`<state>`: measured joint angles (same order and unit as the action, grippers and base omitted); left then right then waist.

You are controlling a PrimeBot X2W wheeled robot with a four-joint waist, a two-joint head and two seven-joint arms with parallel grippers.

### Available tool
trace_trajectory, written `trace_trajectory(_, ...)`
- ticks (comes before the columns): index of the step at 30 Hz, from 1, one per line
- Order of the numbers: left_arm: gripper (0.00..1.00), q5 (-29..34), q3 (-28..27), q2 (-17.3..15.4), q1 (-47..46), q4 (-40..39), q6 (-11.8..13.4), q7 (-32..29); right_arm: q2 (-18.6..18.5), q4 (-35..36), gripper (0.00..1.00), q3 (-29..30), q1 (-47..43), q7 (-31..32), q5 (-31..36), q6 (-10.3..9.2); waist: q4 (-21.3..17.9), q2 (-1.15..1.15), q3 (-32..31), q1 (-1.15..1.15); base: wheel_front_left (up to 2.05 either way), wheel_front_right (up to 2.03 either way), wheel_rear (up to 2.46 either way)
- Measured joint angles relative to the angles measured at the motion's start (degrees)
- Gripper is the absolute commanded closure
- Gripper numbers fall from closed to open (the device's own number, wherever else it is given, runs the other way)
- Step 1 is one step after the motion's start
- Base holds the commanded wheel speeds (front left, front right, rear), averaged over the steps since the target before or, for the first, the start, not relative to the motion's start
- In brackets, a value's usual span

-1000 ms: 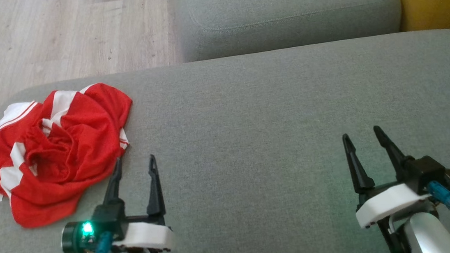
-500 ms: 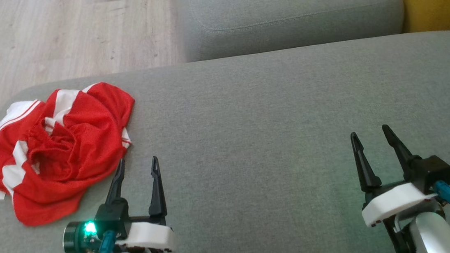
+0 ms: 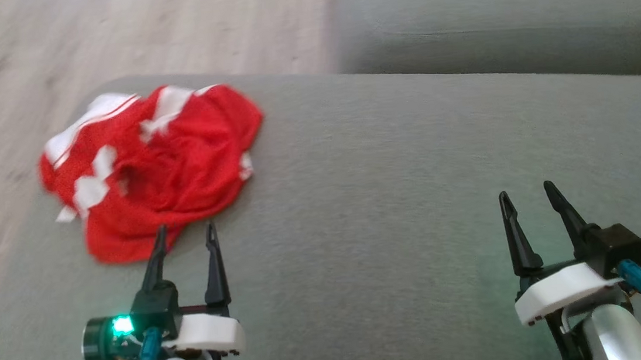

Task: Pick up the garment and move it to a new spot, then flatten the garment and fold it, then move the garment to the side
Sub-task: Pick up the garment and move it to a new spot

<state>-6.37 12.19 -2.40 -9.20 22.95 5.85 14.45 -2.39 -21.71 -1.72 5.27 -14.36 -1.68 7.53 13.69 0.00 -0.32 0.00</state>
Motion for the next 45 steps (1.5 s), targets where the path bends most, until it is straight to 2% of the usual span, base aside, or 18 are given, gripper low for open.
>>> trace_trajectory(9,0.00,0.5,-3.4,0.0,-0.4,-0.6,0.8,0.0,0.0,0.3,0.00,0.3,0.8,0.0,0.7,0.00,10.6,0.00,1.8,0.00,0.00,0.00,0.00)
trace_trajectory(13,0.00,0.5,-4.8,0.0,-0.4,-0.7,0.7,0.0,0.0,0.5,0.00,0.6,1.6,0.0,1.5,0.00,14.1,0.00,3.3,0.00,0.00,0.00,0.00)
trace_trajectory(19,0.00,0.5,-6.5,0.0,-3.6,-1.0,0.2,0.0,-0.4,1.4,0.00,1.0,3.6,0.0,4.3,0.00,15.5,0.00,7.5,0.00,0.00,0.00,0.00)
trace_trajectory(24,0.00,0.4,-6.4,0.2,-14.4,0.6,-2.4,0.1,-4.7,2.8,0.00,0.8,8.5,0.0,6.4,0.00,15.2,0.00,13.3,0.01,0.00,0.00,0.00)
trace_trajectory(28,0.00,0.1,-5.4,0.8,-24.3,8.8,-4.4,0.3,-8.4,3.5,0.00,0.0,10.1,0.0,6.9,0.00,14.5,0.00,17.8,0.02,0.00,0.00,0.00)
trace_trajectory(32,0.00,-2.9,-5.2,1.2,-33.2,22.2,-5.5,0.0,-10.9,3.7,0.00,-1.1,11.7,0.0,6.9,0.00,13.1,-0.01,21.4,0.03,0.00,0.00,0.00)
trace_trajectory(36,0.00,-4.4,-5.7,1.4,-38.7,35.2,-5.6,-4.3,-11.5,3.9,0.00,-2.4,13.3,0.0,6.8,0.00,10.8,0.00,23.2,0.00,0.00,0.00,0.00)
trace_trajectory(40,0.00,-5.3,-6.5,1.3,-41.6,42.6,-5.3,-4.7,-11.6,4.3,0.00,-3.7,14.8,0.0,6.8,0.00,8.7,0.00,24.8,0.01,0.00,0.00,0.00)
trace_trajectory(41,0.53,-5.4,-6.7,1.2,-42.1,43.5,-5.1,-3.7,-11.5,4.4,0.00,-4.0,15.3,0.0,6.8,0.00,8.1,0.00,25.1,0.01,0.00,0.00,0.00)
trace_trajectory(42,1.00,-5.4,-6.7,1.2,-42.5,44.0,-5.0,-2.8,-11.4,4.4,0.00,-4.0,15.7,0.0,6.8,0.00,7.6,0.00,25.3,0.01,0.00,0.00,0.00)
trace_trajectory(45,1.00,-5.3,-6.6,1.2,-43.4,44.7,-4.6,-1.0,-11.0,4.4,0.00,-4.0,16.2,-0.1,6.8,0.00,6.3,0.00,25.6,0.01,0.00,0.00,0.00)
